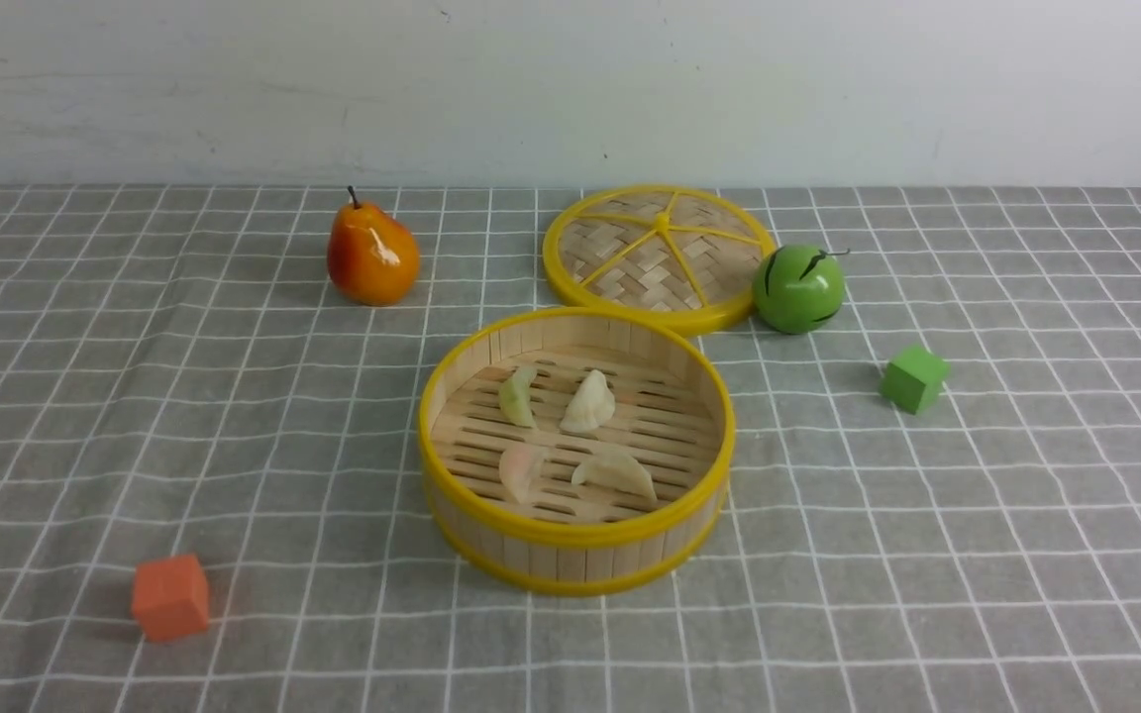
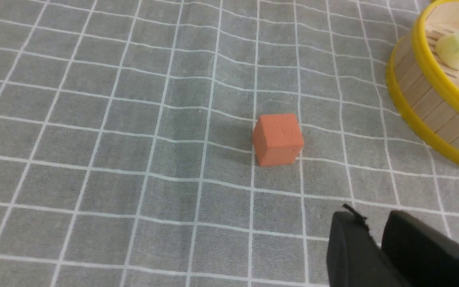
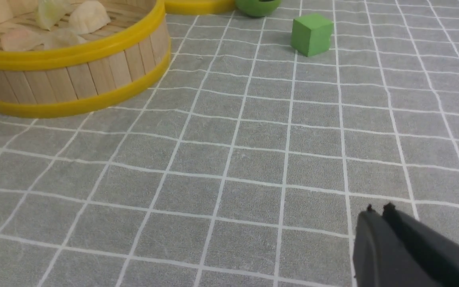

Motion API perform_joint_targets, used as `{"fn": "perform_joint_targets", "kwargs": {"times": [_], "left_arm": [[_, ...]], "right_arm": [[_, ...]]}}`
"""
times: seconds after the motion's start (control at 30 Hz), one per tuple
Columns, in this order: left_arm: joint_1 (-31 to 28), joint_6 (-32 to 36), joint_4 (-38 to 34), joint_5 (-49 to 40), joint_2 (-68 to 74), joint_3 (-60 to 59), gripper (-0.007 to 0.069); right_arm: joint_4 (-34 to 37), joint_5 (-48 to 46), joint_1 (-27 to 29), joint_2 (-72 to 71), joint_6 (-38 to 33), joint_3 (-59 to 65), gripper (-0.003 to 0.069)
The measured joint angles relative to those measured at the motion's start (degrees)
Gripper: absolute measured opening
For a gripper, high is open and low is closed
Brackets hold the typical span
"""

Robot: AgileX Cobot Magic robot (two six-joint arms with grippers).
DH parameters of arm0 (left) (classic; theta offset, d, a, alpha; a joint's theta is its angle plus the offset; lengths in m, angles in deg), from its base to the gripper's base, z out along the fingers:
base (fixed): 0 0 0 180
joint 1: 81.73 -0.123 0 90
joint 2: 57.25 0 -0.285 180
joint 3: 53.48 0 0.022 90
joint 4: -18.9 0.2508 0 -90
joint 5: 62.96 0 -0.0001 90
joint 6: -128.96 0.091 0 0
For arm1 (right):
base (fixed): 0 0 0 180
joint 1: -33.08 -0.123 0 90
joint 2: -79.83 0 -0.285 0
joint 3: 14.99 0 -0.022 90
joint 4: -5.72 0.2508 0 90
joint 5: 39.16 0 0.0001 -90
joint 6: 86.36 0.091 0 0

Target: Put the dumplings into the steamer on the table with the grey tablecloth.

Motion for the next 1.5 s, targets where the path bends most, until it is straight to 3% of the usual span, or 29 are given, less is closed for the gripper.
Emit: {"fn": "perform_joint_targets", "kwargs": {"times": [0.17,0.33,0.43,0.6,0.7,0.83,1.5], "left_arm": [[-7.1,0.9,-2.0,5.7,-11.2,-3.5,0.0122],[-17.9,1.2,-10.3,16.8,-17.5,-10.1,0.0122],[-21.4,2.4,-14.1,21.4,-17.5,-16.9,0.0122],[-21.7,11.5,-16.4,25.7,-17.5,-24.3,0.0078],[-21.7,25.2,-22.3,24.5,-17.5,-24.7,-0.0014],[-21.7,32.4,-26.5,21.1,-17.5,-24.7,-0.0014],[-21.7,33.8,-27.0,20.9,-17.5,-24.8,-0.0014]], "right_arm": [[0.0,0.0,0.0,0.0,0.0,0.0,0.0022],[0.0,-0.1,0.0,0.0,0.0,0.0,0.0022],[0.0,-0.1,0.0,0.0,0.0,0.0,0.0027],[0.0,-0.1,0.0,0.0,0.0,0.0,0.0034],[0.0,-0.1,0.0,0.0,0.0,0.0,0.0041],[0.0,-0.1,0.0,0.0,0.0,0.0,0.0046],[0.0,-0.1,0.0,0.0,0.0,0.0,0.0077]]}}
